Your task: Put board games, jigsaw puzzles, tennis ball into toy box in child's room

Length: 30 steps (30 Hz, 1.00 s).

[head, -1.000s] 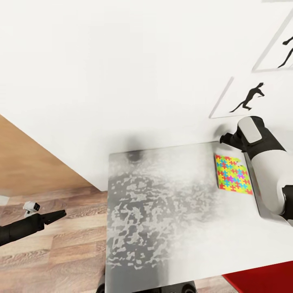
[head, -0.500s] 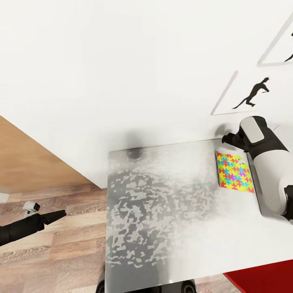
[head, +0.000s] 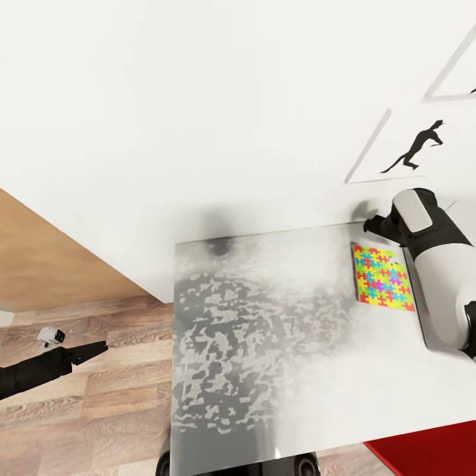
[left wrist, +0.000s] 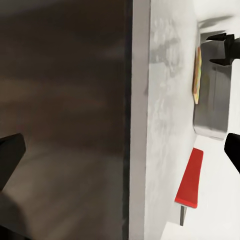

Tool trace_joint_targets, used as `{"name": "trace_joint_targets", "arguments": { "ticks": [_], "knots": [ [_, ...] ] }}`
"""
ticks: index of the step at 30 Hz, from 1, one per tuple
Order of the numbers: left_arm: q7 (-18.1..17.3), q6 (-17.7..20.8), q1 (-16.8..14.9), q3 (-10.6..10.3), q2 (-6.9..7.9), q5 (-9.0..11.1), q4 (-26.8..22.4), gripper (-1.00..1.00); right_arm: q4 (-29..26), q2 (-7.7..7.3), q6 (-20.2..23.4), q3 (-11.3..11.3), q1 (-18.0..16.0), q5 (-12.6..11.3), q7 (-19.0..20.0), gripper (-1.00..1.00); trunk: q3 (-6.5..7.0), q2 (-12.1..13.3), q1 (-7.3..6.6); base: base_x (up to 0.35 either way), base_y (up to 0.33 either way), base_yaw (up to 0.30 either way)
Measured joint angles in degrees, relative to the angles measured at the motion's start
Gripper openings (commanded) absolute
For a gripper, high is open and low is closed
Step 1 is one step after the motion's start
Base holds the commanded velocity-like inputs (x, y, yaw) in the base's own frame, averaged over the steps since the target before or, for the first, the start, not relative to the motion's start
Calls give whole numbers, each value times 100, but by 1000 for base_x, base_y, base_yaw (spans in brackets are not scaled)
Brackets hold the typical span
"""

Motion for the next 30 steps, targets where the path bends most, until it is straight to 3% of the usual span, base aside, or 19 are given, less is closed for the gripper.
{"name": "trace_joint_targets", "arguments": {
  "ticks": [30],
  "knots": [
    [0, 0, 0, 27, 1, 0, 3, 100, 7, 0, -2, 0, 0, -1, 0, 100, -7, 0, 0, 0, 0, 0]
  ]
}}
